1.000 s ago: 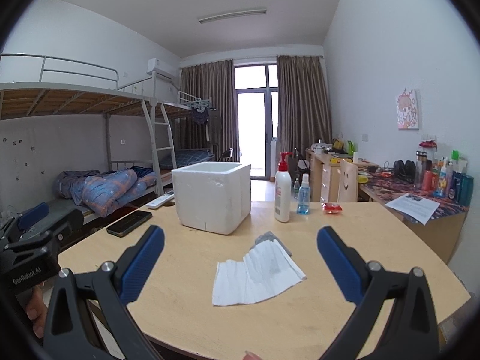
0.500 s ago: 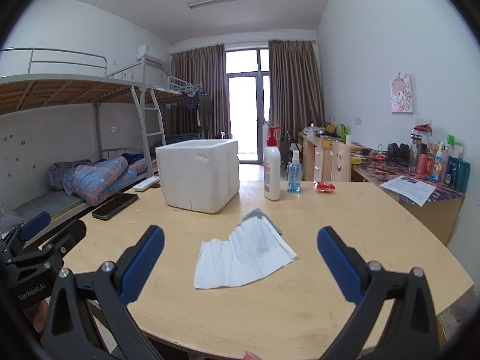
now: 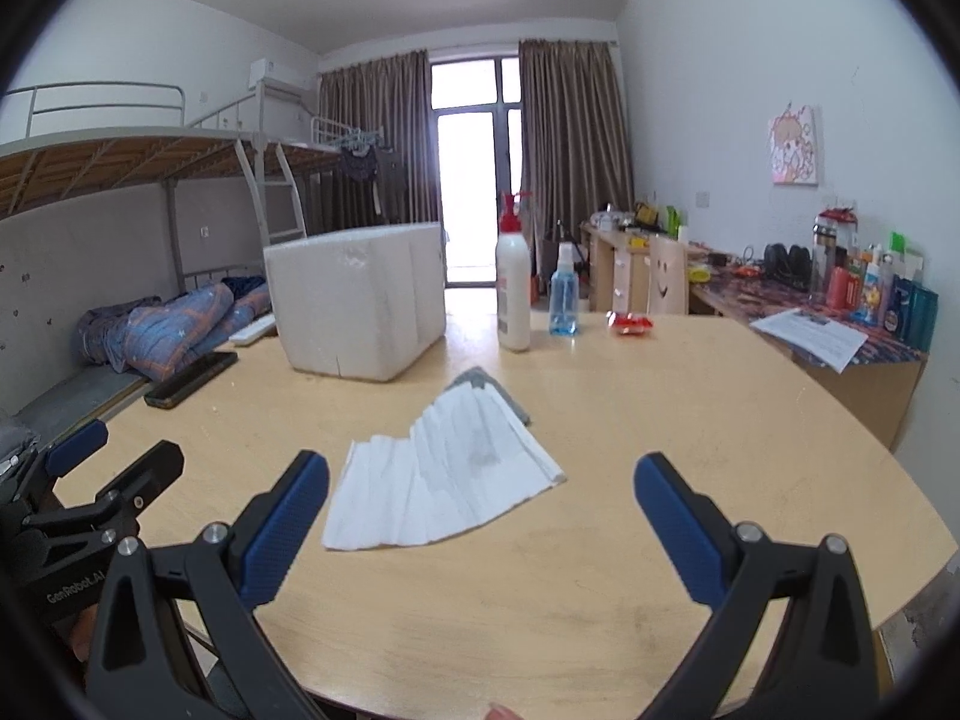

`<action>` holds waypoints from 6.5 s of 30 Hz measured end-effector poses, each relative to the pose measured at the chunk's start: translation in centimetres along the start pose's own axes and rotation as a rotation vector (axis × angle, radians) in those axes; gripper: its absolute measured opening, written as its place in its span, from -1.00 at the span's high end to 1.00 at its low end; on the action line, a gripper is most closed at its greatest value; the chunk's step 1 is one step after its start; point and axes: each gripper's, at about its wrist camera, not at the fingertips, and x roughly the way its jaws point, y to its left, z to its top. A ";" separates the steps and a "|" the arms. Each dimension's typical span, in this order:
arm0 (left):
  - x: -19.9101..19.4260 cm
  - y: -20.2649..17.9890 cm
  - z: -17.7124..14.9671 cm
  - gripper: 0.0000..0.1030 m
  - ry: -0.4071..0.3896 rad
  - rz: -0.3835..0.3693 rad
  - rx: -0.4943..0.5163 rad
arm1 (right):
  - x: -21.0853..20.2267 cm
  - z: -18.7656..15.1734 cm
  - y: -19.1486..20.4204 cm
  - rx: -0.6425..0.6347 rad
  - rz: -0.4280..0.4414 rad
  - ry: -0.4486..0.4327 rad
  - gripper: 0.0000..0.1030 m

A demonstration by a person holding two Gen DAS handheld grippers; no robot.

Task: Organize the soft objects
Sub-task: 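Move both open tools toward the white paper towel and grey sock, then close the right tool on the white paper towel, then lift the paper towel off the table with the right tool, then lower the left tool onto the grey sock and close it, then carry the paper towel and grey sock over the white foam box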

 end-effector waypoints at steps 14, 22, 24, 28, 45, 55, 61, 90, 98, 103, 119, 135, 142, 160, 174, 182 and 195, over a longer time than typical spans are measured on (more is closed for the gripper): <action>4.0 0.7 0.2 -0.98 0.045 -0.064 0.019 | 4.9 -0.5 0.2 -0.040 0.080 0.128 -0.99; 5.5 1.2 0.5 -0.98 0.086 -0.112 0.054 | 7.6 0.0 1.6 -0.088 0.135 0.223 -0.99; 5.5 1.3 0.5 -0.98 0.090 -0.126 0.052 | 8.2 0.2 1.9 -0.100 0.142 0.242 -0.99; 6.0 1.3 0.5 -0.98 0.109 -0.129 0.064 | 9.3 0.2 2.3 -0.125 0.166 0.293 -0.99; 6.7 0.3 0.5 -0.98 0.139 -0.208 0.101 | 11.7 -0.2 2.3 -0.172 0.162 0.438 -0.02; 7.2 -0.7 0.6 -0.98 0.175 -0.210 0.128 | 10.9 -0.2 1.1 -0.173 0.144 0.436 0.74; 6.9 -2.0 1.1 -0.98 0.190 -0.234 0.158 | 10.3 -0.2 -0.3 -0.126 0.169 0.410 0.84; 11.4 -10.3 4.3 -0.98 0.308 -0.281 0.222 | 5.4 2.2 -8.4 0.074 0.096 0.234 0.85; 13.6 -12.4 5.1 -0.97 0.351 -0.287 0.225 | 5.3 1.5 -9.5 0.104 0.106 0.240 0.85; 15.1 -13.0 4.9 -0.88 0.390 -0.282 0.213 | 5.3 1.4 -9.8 0.112 0.115 0.245 0.85; 20.3 -13.5 3.8 -0.43 0.552 -0.250 0.196 | 5.4 0.7 -11.4 0.150 0.126 0.259 0.85; 20.9 -13.9 3.4 0.36 0.566 -0.266 0.220 | 5.3 0.5 -11.3 0.159 0.126 0.263 0.85; 21.1 -14.1 3.5 0.61 0.559 -0.291 0.219 | 5.2 0.6 -11.3 0.158 0.117 0.264 0.85; 17.3 -12.9 4.7 0.70 0.426 -0.372 0.202 | 5.2 1.1 -10.9 0.149 0.065 0.259 0.85; 12.3 -10.4 6.5 0.70 0.308 -0.370 0.196 | 3.1 2.6 -9.3 0.118 0.049 0.185 0.85; 8.8 -7.9 7.1 0.70 0.225 -0.335 0.188 | 2.0 3.3 -7.5 0.093 0.051 0.142 0.84; 3.6 -3.1 7.4 0.70 0.129 -0.245 0.164 | 0.5 3.9 -3.7 0.031 0.098 0.079 0.84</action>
